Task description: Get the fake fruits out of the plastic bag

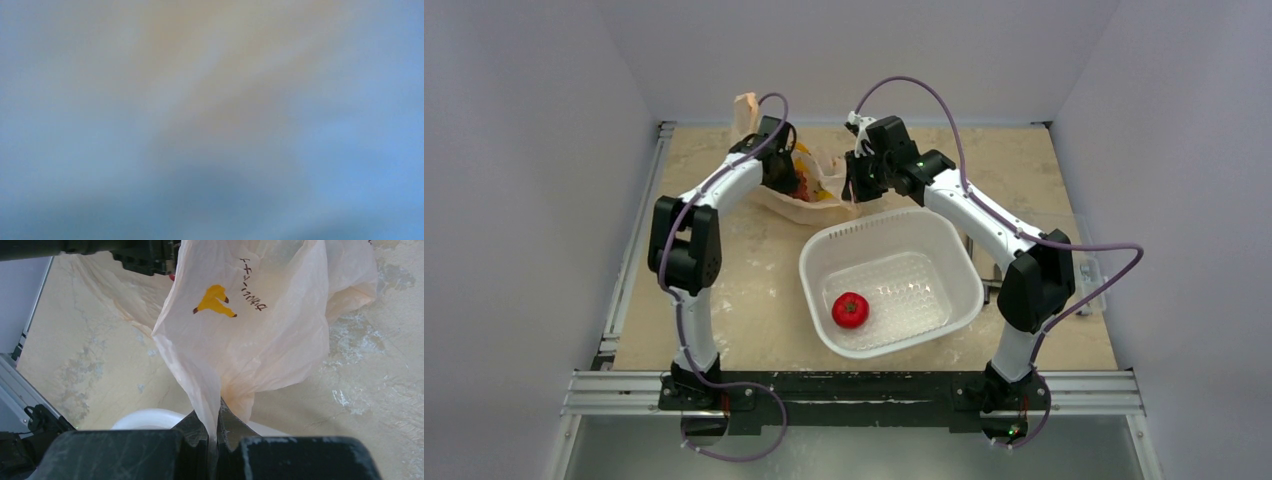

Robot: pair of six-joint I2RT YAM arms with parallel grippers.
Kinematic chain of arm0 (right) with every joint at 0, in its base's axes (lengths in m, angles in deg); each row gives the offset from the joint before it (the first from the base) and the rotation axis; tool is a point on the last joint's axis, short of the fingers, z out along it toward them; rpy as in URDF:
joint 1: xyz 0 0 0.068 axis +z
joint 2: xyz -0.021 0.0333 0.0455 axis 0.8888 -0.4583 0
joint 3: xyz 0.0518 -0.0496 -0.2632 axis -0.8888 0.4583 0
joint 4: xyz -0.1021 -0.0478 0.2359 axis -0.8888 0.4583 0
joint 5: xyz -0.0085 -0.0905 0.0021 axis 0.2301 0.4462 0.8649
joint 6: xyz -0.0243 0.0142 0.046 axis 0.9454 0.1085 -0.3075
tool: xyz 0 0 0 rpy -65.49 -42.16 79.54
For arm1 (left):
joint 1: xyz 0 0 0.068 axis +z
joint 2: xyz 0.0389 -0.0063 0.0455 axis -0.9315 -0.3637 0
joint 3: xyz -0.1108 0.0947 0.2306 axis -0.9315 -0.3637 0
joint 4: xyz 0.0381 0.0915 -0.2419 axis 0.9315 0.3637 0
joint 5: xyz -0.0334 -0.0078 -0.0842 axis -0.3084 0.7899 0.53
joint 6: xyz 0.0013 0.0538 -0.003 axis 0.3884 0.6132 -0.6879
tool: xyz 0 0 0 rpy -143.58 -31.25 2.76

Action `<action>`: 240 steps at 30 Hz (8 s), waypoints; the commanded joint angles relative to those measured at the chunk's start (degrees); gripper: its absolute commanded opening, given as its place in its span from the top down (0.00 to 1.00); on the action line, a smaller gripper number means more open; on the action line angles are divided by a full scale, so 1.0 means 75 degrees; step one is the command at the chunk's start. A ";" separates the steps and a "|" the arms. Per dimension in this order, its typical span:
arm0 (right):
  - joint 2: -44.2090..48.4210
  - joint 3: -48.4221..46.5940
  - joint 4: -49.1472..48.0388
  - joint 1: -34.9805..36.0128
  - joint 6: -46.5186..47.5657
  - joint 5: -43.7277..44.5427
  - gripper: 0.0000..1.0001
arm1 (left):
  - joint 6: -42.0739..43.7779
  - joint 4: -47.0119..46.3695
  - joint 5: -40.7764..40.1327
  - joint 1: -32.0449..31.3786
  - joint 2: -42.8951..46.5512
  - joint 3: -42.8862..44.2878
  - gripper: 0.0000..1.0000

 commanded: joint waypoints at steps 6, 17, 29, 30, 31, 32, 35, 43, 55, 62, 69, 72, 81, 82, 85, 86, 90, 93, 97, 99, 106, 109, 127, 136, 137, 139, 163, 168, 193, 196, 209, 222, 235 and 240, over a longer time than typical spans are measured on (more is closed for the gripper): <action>0.0251 -0.0169 -0.0449 0.0019 0.0003 0.0075 1.00 | 0.0613 0.0431 0.0626 0.0040 0.1767 -0.0419 0.96; -0.0123 -0.0770 -0.0428 0.0017 0.0106 0.0330 1.00 | 0.0590 0.1199 0.1408 0.0059 0.3723 -0.0910 0.97; -0.0362 -0.1054 -0.0497 0.0002 0.0261 0.0033 1.00 | 0.0607 0.1480 0.3496 0.0018 0.5899 -0.1723 0.96; -0.0367 -0.1099 -0.0474 0.0011 0.0222 -0.0025 1.00 | 0.0608 0.1320 0.3826 -0.0032 0.6123 -0.1957 0.96; -0.0369 -0.1156 -0.0446 0.0012 0.0203 -0.0033 1.00 | 0.0619 0.1180 0.4096 -0.0144 0.6333 -0.2204 0.95; -0.0378 -0.1226 -0.0406 0.0012 0.0206 -0.0028 1.00 | 0.0660 0.1010 0.4307 -0.0310 0.6540 -0.2456 0.95; -0.0407 -0.1541 -0.0257 0.0011 0.0269 -0.0031 1.00 | 0.1193 0.0698 0.4374 -0.1354 0.6913 -0.3068 0.95; -0.0305 -0.1980 -0.0167 -0.0082 0.0099 -0.0239 1.00 | 0.2261 0.0001 0.3848 -0.3017 0.6390 -0.3495 0.94; 0.0000 -0.1951 -0.0282 -0.0404 -0.0335 -0.1191 1.00 | 0.3774 -0.2580 0.2952 -0.3742 0.4529 -0.4332 0.93; 0.0235 -0.1491 -0.0412 -0.0593 -0.0417 -0.1319 1.00 | 0.4428 -0.2686 0.1550 -0.4166 0.3577 -0.4038 0.91; 0.0222 -0.1570 -0.0319 -0.0622 -0.0432 -0.1285 1.00 | 0.5127 -0.1967 0.1080 -0.4563 0.2122 -0.3101 0.90; 0.0247 -0.1569 -0.0304 -0.0621 -0.0462 -0.1296 1.00 | 0.5387 -0.1975 0.1024 -0.4606 0.1858 -0.2890 0.89; 0.0234 -0.1563 -0.0234 -0.0627 -0.0437 -0.1231 1.00 | 0.5234 -0.1064 0.0343 -0.4645 0.1163 -0.2170 0.66; 0.0261 -0.1529 -0.0239 -0.0622 -0.0432 -0.1212 1.00 | 0.5195 -0.1070 0.0334 -0.4656 0.1215 -0.2198 0.60; 0.0282 -0.1495 -0.0240 -0.0624 -0.0433 -0.1197 1.00 | 0.5082 -0.0868 0.0304 -0.4677 0.1401 -0.2173 0.49; 0.0283 -0.1502 -0.0243 -0.0623 -0.0433 -0.1203 1.00 | 0.5075 -0.0834 0.0291 -0.4682 0.1536 -0.2200 0.45; 0.0255 -0.1626 -0.0163 -0.0621 -0.0383 -0.1144 1.00 | 0.5059 -0.0848 0.0073 -0.4705 0.2573 -0.2561 0.39; 0.0266 -0.1626 -0.0156 -0.0622 -0.0332 -0.1056 1.00 | 0.5035 -0.0725 -0.0357 -0.4718 0.3867 -0.2922 0.37; 0.0237 -0.1519 -0.0149 -0.0629 -0.0239 -0.1005 1.00 | 0.4790 -0.0340 -0.0675 -0.4696 0.5517 -0.3129 0.35; 0.0236 -0.1343 -0.0206 -0.0624 -0.0233 -0.1027 1.00 | 0.4336 -0.0223 -0.1215 -0.4678 0.6181 -0.3241 0.34; -0.0078 -0.1389 -0.0410 -0.0611 -0.0244 -0.1342 1.00 | 0.2803 0.0363 -0.1757 -0.3538 0.6647 -0.2749 0.30; -0.0387 -0.1749 -0.0451 -0.0579 -0.0385 -0.1665 1.00 | 0.2735 0.0483 -0.1855 -0.2973 0.6211 -0.2329 0.31; -0.0880 -0.1751 -0.0855 -0.0308 0.0191 -0.3315 1.00 | 0.0916 -0.1031 0.1512 -0.0660 0.3675 -0.2202 0.44; -0.1364 -0.2363 -0.2091 0.0250 -0.0794 -0.4971 1.00 | 0.1123 -0.0642 0.1061 -0.0125 0.4662 -0.2989 0.48; -0.1296 -0.2347 -0.2151 0.0277 -0.0799 -0.5006 1.00 | 0.1098 -0.0726 0.0996 -0.0125 0.4847 -0.3159 0.48; -0.1148 -0.2194 -0.2102 0.0243 -0.0695 -0.4897 1.00 | 0.0998 -0.0987 0.1096 -0.0125 0.5096 -0.3527 0.48; -0.0393 -0.0955 -0.0270 -0.0172 0.0267 -0.2319 1.00 | 0.0604 -0.2788 0.2933 -0.0664 0.1783 -0.2399 0.34; -0.0420 -0.0951 -0.0231 -0.0291 0.0186 -0.2440 1.00 | 0.0755 -0.2783 0.2335 -0.1134 0.1043 -0.2229 0.29; -0.0702 -0.0559 -0.0629 -0.0370 0.0860 -0.3241 1.00 | 0.0213 -0.2718 -0.0154 0.0223 0.2513 -0.3693 0.66; -0.0873 -0.0810 -0.0600 -0.0095 0.1187 -0.3296 1.00 | 0.0242 -0.2619 -0.0031 0.0392 0.3072 -0.4025 0.66; -0.0467 -0.0295 -0.0192 0.0357 0.2205 0.0412 1.00 | 0.0172 -0.3256 0.1698 0.0884 0.4146 -0.4985 0.39; -0.0484 -0.0816 0.0107 0.0333 0.1755 -0.0765 1.00 | -0.0989 -0.5975 0.1024 -0.0201 0.2424 -0.4577 0.26; -0.0449 -0.0808 0.0083 0.0258 0.1493 -0.1187 1.00 | -0.1368 -0.6264 0.0230 -0.0445 0.1416 -0.3876 0.20; -0.0513 -0.0837 0.0003 0.0223 0.1433 -0.1350 1.00 | -0.2062 -0.6256 0.0125 -0.0500 0.1099 -0.3687 0.10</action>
